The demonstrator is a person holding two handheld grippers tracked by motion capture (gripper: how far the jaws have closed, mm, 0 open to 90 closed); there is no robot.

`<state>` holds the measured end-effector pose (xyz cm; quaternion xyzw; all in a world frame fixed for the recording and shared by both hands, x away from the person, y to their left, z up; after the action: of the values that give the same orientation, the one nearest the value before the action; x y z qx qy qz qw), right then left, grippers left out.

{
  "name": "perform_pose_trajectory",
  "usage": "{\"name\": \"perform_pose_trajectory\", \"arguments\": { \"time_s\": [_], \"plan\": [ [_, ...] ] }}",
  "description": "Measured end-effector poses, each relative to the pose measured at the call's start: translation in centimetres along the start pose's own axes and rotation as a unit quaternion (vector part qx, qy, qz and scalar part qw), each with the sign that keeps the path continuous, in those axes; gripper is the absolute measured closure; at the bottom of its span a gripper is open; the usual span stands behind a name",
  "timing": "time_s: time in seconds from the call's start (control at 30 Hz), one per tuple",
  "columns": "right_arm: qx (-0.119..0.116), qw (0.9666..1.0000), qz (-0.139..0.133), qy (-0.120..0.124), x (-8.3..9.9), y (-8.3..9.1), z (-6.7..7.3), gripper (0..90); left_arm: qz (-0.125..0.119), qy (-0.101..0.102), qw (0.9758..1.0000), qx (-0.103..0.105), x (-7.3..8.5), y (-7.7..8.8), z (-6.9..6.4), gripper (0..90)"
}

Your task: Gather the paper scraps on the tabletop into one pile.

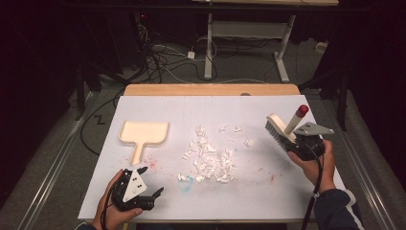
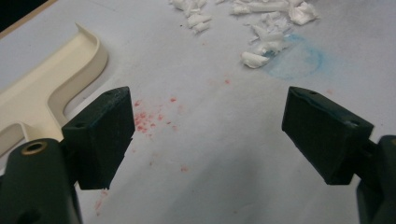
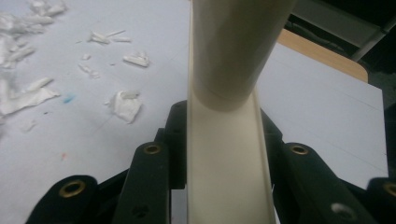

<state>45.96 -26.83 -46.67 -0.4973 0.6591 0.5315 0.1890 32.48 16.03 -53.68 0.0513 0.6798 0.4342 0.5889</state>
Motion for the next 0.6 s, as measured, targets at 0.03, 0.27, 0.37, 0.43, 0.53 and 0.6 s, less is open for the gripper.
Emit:
{"name": "perform_pose_trajectory", "arguments": {
  "time_s": [0.03, 0.27, 0.37, 0.43, 0.53, 0.6],
  "plan": [
    [0.0, 1.0, 0.0, 0.0, 0.0, 0.0, 0.0, 67.9, 0.0, 0.0, 1.0, 0.0, 0.0, 0.0, 0.0, 16.0],
    [0.037, 0.998, 0.022, 0.047, -0.9, -4.9, 2.1, 68.0, 0.003, 0.003, 1.0, 0.003, 0.2, -0.1, 0.0, 16.0],
    [0.033, 0.9981, 0.024, 0.047, -1.5, -6.1, 3.6, 68.1, 0.003, 0.004, 1.0, 0.005, 0.2, -0.1, -0.1, 16.0],
    [0.033, 0.9977, 0.025, 0.054, -1.8, -6.5, 4.3, 68.1, 0.003, 0.005, 1.0, 0.006, 0.2, -0.1, -0.1, 16.0],
    [0.031, 0.9976, 0.025, 0.058, -2.3, -7.2, 6.2, 68.0, 0.006, 0.004, 0.9999, 0.009, 0.3, -0.1, -0.2, 16.0],
    [0.012, 0.9982, 0.014, 0.058, -2.9, -7.4, 8.0, 67.8, 0.007, -0.002, 0.9999, 0.01, 0.3, -0.1, -0.2, 16.0]
  ]
}}
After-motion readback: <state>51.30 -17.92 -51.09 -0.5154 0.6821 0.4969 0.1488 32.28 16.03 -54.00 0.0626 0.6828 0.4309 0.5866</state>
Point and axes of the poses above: each handheld gripper's, and its own axes: y roughly backward along the jaws, x roughly out of its underside, z roughly to its left, the point moved 10 cm from there along -y, roughly forward along the jaws, and after that the axes turned 14 degrees about x, right-handed, at the moved point
